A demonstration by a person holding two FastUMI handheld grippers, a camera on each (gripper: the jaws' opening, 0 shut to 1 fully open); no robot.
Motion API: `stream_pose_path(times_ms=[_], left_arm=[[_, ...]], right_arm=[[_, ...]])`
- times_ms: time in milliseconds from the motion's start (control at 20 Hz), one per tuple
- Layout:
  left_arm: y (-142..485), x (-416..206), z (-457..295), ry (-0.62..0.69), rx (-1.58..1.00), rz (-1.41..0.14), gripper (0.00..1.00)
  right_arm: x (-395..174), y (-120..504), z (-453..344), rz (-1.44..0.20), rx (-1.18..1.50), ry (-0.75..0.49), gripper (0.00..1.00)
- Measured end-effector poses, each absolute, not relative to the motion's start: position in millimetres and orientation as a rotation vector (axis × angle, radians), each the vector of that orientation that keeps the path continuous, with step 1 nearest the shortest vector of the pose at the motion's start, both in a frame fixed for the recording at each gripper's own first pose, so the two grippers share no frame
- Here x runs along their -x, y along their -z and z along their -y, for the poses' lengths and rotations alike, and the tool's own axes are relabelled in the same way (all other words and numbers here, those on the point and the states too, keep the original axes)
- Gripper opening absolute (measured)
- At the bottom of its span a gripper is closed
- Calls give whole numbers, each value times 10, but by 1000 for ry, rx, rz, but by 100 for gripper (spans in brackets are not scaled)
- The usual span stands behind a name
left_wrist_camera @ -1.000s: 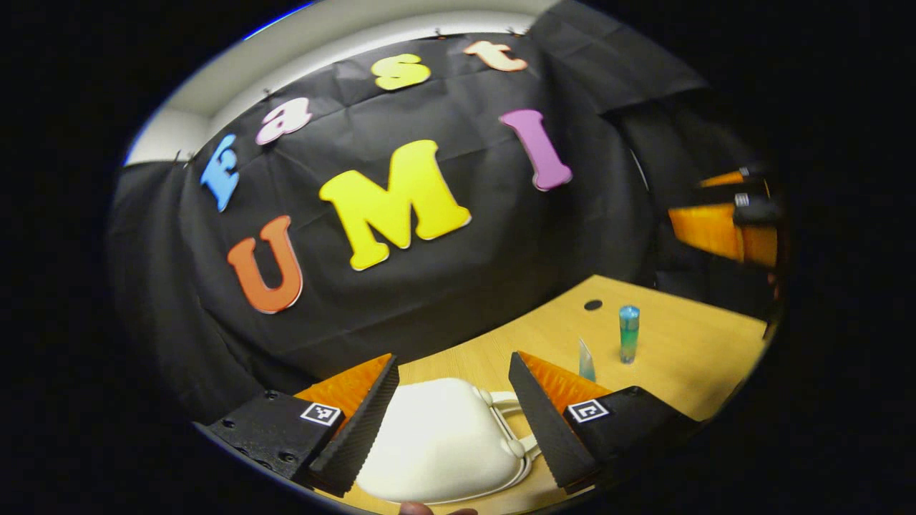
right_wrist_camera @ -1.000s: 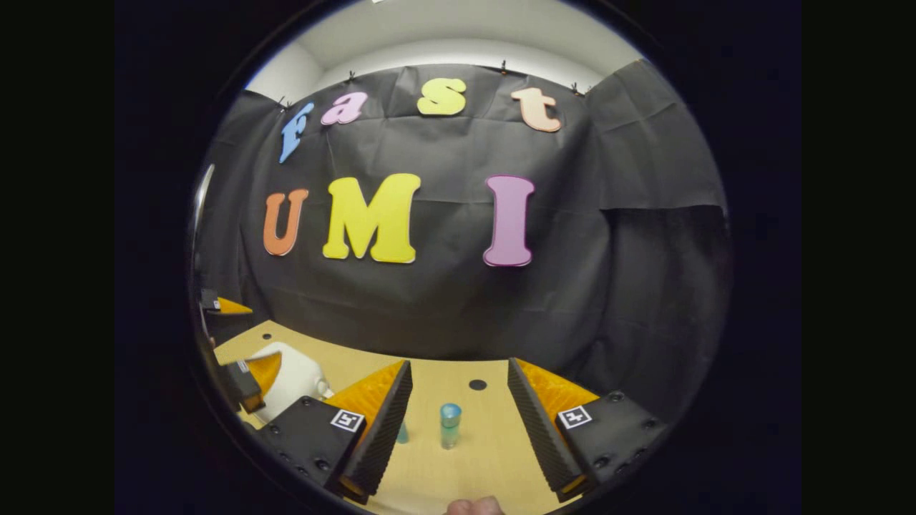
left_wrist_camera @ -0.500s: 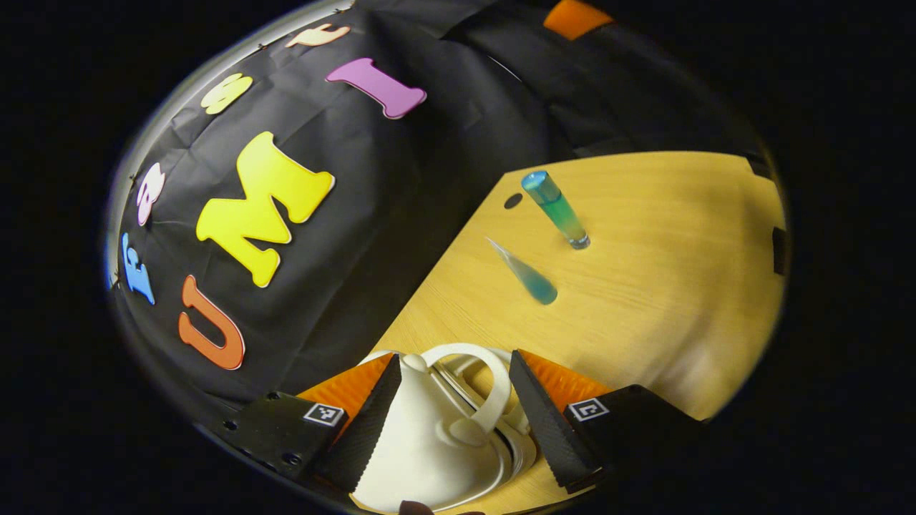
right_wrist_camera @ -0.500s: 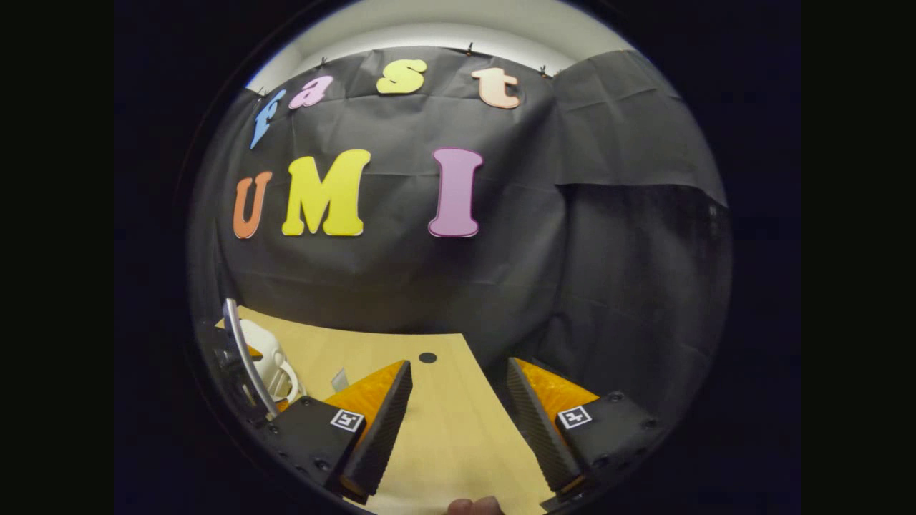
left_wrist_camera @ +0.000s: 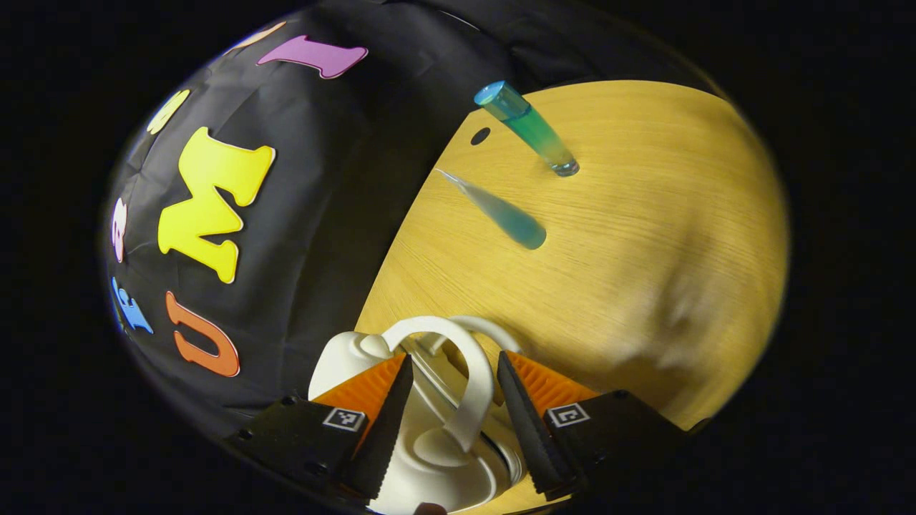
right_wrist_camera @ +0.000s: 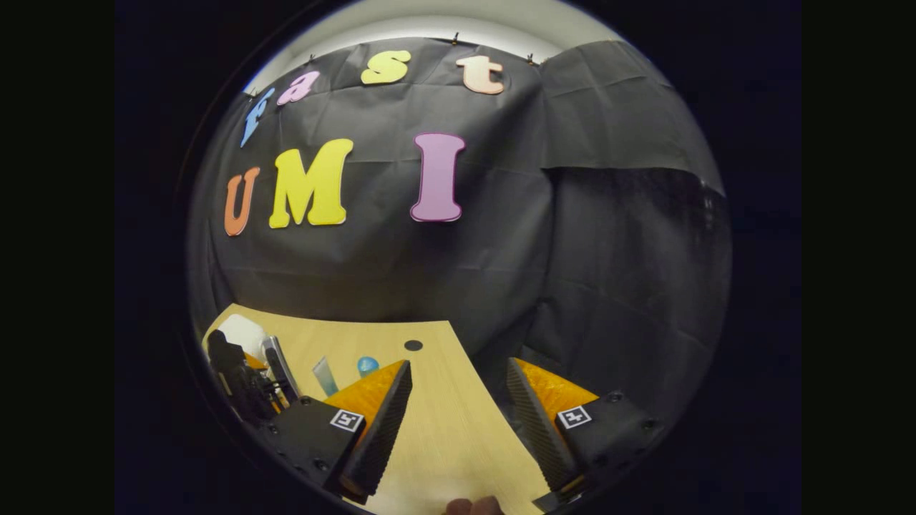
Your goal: First open the suitcase, pack the skin care products into it, and then close the suitcase.
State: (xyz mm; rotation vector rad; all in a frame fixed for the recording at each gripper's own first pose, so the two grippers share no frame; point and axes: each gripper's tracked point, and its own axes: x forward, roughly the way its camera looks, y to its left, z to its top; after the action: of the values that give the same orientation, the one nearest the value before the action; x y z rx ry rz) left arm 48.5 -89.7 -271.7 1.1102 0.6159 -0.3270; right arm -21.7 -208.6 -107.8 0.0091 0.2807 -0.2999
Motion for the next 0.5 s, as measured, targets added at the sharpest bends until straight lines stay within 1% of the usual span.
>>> stream_pose_path(times_ms=[50, 100, 150, 200, 250, 300, 350, 500], left_arm=[[2763, -484, 892, 326, -1115, -637, 72], [2805, -489, 887, 322, -1120, -657, 69], [2830, -482, 874, 316, -1122, -675, 60], [2855, -482, 861, 308, -1120, -691, 55], [2879, -466, 849, 298, -1113, -707, 45], [2851, -470, 845, 284, -1103, -710, 41], [2847, -466, 851, 281, -1079, -722, 31], [2729, -469, 907, 262, -1016, -709, 24]], right_arm=[[215, 1083, 2070, -284, -11, 294, 80], [223, 1080, 2048, -283, -6, 290, 80], [221, 1057, 2036, -277, -1, 285, 80], [223, 1040, 2021, -271, 4, 280, 80], [229, 1025, 2011, -269, 8, 276, 80], [235, 1036, 2012, -271, 9, 273, 80], [243, 1030, 2012, -274, 11, 272, 80], [278, 960, 2040, -265, 14, 282, 79]])
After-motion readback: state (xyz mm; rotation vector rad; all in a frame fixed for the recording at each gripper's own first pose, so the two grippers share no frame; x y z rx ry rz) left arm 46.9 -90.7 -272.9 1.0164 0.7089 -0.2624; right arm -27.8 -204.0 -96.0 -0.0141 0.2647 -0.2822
